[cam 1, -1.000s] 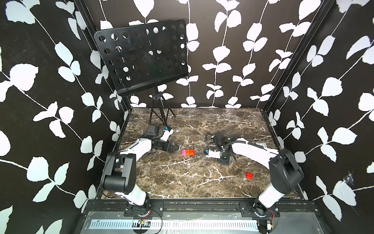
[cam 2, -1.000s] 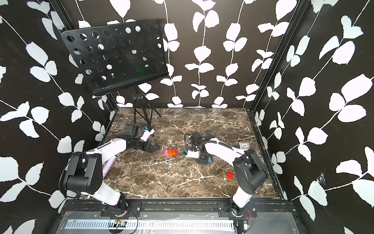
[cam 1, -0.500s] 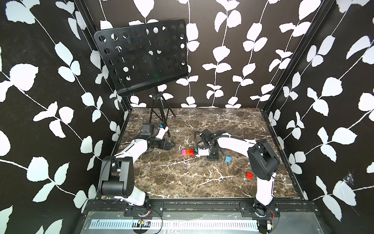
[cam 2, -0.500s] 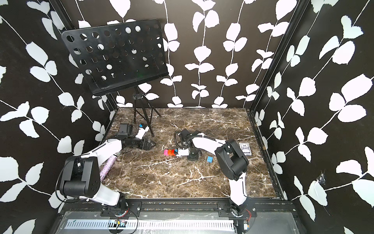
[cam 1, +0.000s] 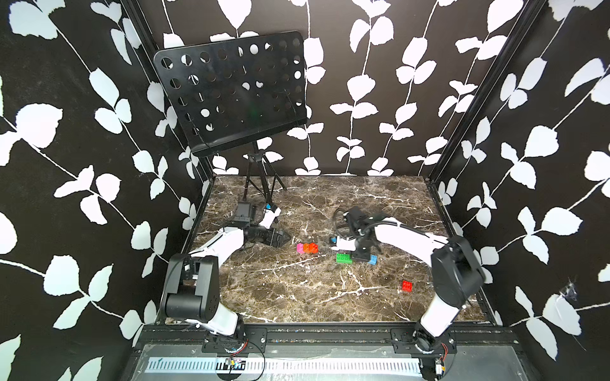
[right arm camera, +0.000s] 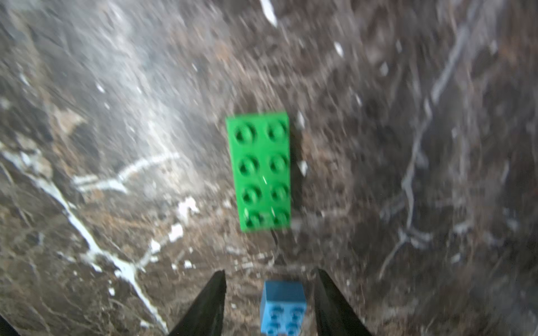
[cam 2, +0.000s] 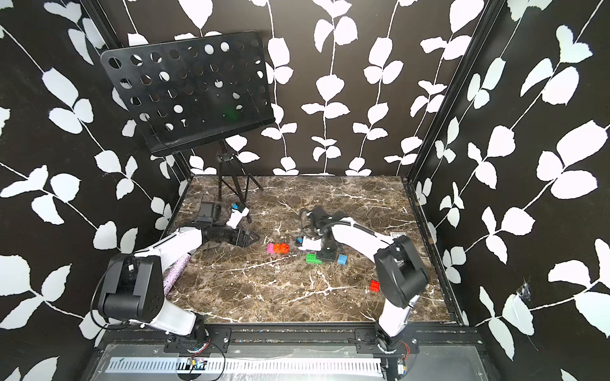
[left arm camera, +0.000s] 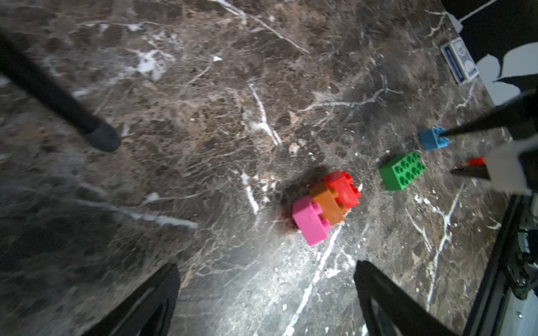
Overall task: Assemble the letter y with lego
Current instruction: Place the lego brick at the center of the board, then pick up the lego brick from the center of the board.
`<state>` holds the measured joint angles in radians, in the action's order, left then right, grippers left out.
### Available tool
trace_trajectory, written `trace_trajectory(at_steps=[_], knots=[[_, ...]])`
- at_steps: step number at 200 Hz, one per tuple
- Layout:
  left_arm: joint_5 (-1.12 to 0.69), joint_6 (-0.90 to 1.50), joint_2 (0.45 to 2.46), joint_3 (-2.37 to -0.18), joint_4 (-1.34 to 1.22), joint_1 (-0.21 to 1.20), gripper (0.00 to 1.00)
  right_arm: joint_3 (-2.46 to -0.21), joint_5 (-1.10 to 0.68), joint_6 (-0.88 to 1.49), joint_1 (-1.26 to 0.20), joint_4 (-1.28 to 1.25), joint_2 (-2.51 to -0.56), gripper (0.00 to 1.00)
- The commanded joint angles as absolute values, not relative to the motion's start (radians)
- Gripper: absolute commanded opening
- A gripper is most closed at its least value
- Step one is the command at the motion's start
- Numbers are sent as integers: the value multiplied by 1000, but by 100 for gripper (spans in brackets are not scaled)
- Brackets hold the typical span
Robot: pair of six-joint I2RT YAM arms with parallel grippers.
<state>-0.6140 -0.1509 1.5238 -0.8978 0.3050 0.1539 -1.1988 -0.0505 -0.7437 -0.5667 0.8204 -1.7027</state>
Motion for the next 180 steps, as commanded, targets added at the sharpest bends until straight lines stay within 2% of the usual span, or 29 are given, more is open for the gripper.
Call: trace_trajectory(at_steps=[1, 111, 180], knots=[[-648, -167, 1531, -897, 316, 170, 96, -1143, -13, -715, -499, 875, -1665, 48], [-611, -195, 1514, -897, 331, 170, 96, -1164, 4, -652, -440, 874, -1788, 50], [-610, -197, 1523, -900, 333, 170, 96, -1177, -49, -658, -421, 862, -1806, 39]])
